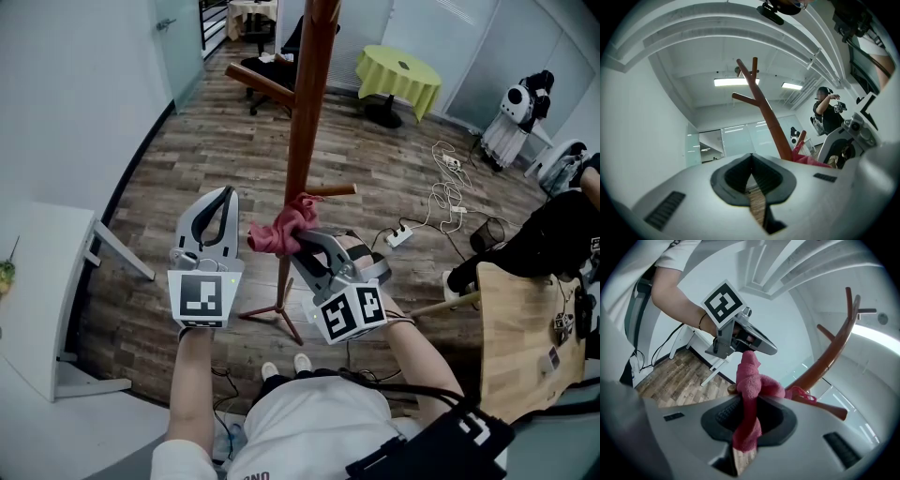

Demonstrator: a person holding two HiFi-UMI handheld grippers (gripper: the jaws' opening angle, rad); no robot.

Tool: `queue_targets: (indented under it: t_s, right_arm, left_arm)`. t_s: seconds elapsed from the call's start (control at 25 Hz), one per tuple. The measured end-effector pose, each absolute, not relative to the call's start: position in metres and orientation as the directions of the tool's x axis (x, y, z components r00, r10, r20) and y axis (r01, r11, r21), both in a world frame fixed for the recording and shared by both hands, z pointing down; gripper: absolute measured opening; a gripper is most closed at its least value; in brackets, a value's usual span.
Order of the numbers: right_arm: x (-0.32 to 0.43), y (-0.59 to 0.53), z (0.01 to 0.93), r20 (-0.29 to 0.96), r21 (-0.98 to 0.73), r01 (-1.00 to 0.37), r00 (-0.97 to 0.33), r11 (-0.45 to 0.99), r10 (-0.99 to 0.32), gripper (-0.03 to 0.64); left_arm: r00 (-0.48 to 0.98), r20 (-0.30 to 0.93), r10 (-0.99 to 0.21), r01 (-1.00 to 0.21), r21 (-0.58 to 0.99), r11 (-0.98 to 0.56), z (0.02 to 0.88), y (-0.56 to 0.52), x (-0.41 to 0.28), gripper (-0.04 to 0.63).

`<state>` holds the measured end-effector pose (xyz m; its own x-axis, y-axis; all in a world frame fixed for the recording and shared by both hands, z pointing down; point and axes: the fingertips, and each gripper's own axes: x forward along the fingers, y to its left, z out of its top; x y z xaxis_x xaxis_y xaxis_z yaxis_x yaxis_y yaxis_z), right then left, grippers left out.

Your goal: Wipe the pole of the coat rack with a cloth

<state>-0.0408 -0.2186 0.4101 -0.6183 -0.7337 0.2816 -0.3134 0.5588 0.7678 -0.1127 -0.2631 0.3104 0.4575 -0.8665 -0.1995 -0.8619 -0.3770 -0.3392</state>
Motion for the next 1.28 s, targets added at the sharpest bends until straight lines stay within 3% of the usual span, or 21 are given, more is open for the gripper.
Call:
queue_targets:
  t_s: [1.28]
  right_arm:
    - [-0.044, -0.187, 0.398, 0.284, 0.779, -0.272, -0.65, 0.565, -0.705, 0.083]
  left_arm:
    - [0.453, -0.222, -0.863, -0.872, -0.31, -0.378, 0.307, -0.255, -0.115, 0.012]
